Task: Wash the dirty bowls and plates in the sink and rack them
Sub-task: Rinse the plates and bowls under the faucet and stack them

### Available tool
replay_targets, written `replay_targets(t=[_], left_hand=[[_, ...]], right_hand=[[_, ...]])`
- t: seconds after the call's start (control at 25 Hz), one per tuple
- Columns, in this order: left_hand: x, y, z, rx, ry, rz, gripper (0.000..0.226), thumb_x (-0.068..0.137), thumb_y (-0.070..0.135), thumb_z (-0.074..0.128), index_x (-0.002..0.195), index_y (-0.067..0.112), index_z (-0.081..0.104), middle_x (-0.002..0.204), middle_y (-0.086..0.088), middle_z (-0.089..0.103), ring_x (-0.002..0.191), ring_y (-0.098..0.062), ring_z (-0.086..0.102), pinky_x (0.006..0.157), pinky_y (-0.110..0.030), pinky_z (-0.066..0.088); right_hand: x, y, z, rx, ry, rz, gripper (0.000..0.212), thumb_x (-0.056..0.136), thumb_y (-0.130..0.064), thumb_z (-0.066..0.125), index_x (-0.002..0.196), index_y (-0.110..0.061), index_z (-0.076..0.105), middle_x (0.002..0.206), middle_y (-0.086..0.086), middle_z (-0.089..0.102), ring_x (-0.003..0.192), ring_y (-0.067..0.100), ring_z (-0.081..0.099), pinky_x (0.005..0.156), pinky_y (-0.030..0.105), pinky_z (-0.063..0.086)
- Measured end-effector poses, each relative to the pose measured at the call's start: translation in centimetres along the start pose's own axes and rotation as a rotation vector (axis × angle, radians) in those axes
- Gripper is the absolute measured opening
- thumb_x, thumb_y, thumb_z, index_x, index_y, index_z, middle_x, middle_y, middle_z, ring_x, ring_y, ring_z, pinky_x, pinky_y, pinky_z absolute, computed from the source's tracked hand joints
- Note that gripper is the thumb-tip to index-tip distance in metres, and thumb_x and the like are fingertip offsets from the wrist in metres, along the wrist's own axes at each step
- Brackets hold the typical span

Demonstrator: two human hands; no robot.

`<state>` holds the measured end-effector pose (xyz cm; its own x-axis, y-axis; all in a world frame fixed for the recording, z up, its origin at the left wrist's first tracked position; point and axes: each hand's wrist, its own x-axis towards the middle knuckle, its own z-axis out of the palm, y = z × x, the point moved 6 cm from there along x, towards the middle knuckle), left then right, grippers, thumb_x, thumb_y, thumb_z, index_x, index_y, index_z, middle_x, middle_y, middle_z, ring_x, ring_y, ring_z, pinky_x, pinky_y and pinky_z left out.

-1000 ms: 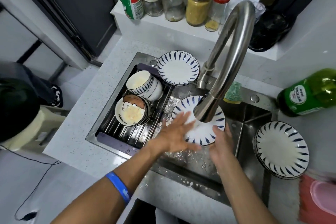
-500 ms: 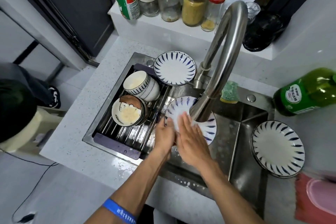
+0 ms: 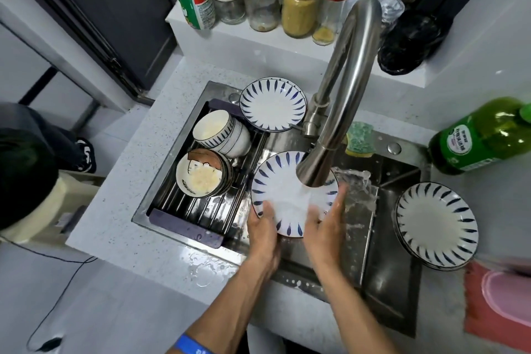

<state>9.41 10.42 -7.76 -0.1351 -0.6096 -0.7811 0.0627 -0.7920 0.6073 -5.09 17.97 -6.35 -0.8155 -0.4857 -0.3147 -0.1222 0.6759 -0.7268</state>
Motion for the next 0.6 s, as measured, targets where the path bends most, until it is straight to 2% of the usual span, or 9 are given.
replay_targets(t=[0.04,0.12,0.24,0.32,0.4,0.48,0.52,0.56,0.6], left_hand=[[0.4,0.4,0.3,0.094,-0.047,-0.037,0.030,0.103,0.024,0.049,0.130,0.011,0.055,0.118,-0.011,0.069,0.097,-0.021,0.071,0.085,-0.042,0.060],[1.7,1.9,0.8,0.254,-0.074,-0.089,0.027,0.103,0.019,0.049,0.125,0.006,0.057,0.115,-0.014,0.069,0.090,-0.021,0.072,0.079,-0.035,0.061],[1.4,2.8,1.0,0.265,0.027,0.057,0.055,0.098,0.033,0.058,0.143,0.006,0.043,0.135,-0.008,0.055,0.123,-0.027,0.056,0.105,-0.043,0.047],[1.0,-0.2,0.5,0.269,0.038,-0.025,0.077,0.081,0.050,0.070,0.139,0.005,0.046,0.132,-0.012,0.059,0.122,-0.034,0.058,0.105,-0.048,0.047],[1.4,-0.3,0.7,0.437,-0.014,-0.008,0.065,0.084,0.045,0.073,0.129,0.002,0.054,0.122,-0.015,0.065,0.110,-0.035,0.066,0.094,-0.042,0.056],[3.5,2.8,2.7,0.719,0.031,0.208,0.027,0.097,0.024,0.060,0.115,0.003,0.058,0.101,-0.012,0.069,0.081,-0.020,0.069,0.062,-0.021,0.058],[3.8,4.0,4.5,0.801,0.014,0.252,0.022,0.100,0.025,0.055,0.112,0.006,0.057,0.093,-0.008,0.068,0.074,-0.016,0.068,0.055,-0.019,0.056],[3.5,3.7,6.8,0.804,-0.095,0.249,0.027,0.101,0.034,0.051,0.114,0.011,0.055,0.097,-0.005,0.068,0.080,-0.018,0.070,0.061,-0.024,0.058],[3.1,3.4,8.4,0.844,-0.234,0.232,0.039,0.100,0.046,0.049,0.124,0.016,0.055,0.112,-0.004,0.068,0.098,-0.022,0.069,0.079,-0.030,0.059]], right_hand=[[1.0,0.9,-0.1,0.211,-0.008,0.140,0.045,0.094,-0.014,0.054,0.138,-0.018,0.049,0.132,-0.001,0.057,0.122,0.019,0.052,0.094,0.032,0.046],[2.0,1.6,0.8,0.411,-0.045,0.347,0.016,0.091,-0.016,0.054,0.100,-0.012,0.067,0.098,0.000,0.072,0.098,0.029,0.067,0.080,0.040,0.054],[0.4,1.6,2.2,0.656,0.038,0.450,0.015,0.098,-0.017,0.053,0.107,-0.015,0.064,0.107,0.005,0.071,0.097,0.024,0.068,0.090,0.043,0.055],[0.6,1.3,1.4,0.526,0.051,0.346,0.013,0.097,-0.016,0.052,0.096,-0.019,0.064,0.100,0.003,0.072,0.092,0.022,0.068,0.088,0.045,0.057],[1.4,0.2,-1.0,0.343,0.025,0.195,0.017,0.098,-0.015,0.049,0.091,-0.022,0.063,0.091,-0.003,0.069,0.087,0.020,0.067,0.082,0.038,0.056],[1.4,-0.1,-2.7,0.281,0.039,0.165,0.020,0.099,-0.013,0.047,0.099,-0.020,0.065,0.092,-0.006,0.067,0.088,0.015,0.065,0.080,0.030,0.051],[0.9,0.0,-3.1,0.281,0.037,0.178,0.021,0.099,-0.012,0.047,0.103,-0.017,0.067,0.095,-0.005,0.068,0.089,0.014,0.065,0.082,0.030,0.051],[0.5,0.6,-3.1,0.293,0.031,0.208,0.022,0.097,-0.012,0.047,0.105,-0.015,0.068,0.097,-0.004,0.070,0.090,0.015,0.066,0.084,0.032,0.053],[0.3,1.1,-2.9,0.318,0.035,0.255,0.024,0.094,-0.013,0.049,0.105,-0.015,0.070,0.098,-0.002,0.072,0.090,0.017,0.067,0.085,0.036,0.056]])
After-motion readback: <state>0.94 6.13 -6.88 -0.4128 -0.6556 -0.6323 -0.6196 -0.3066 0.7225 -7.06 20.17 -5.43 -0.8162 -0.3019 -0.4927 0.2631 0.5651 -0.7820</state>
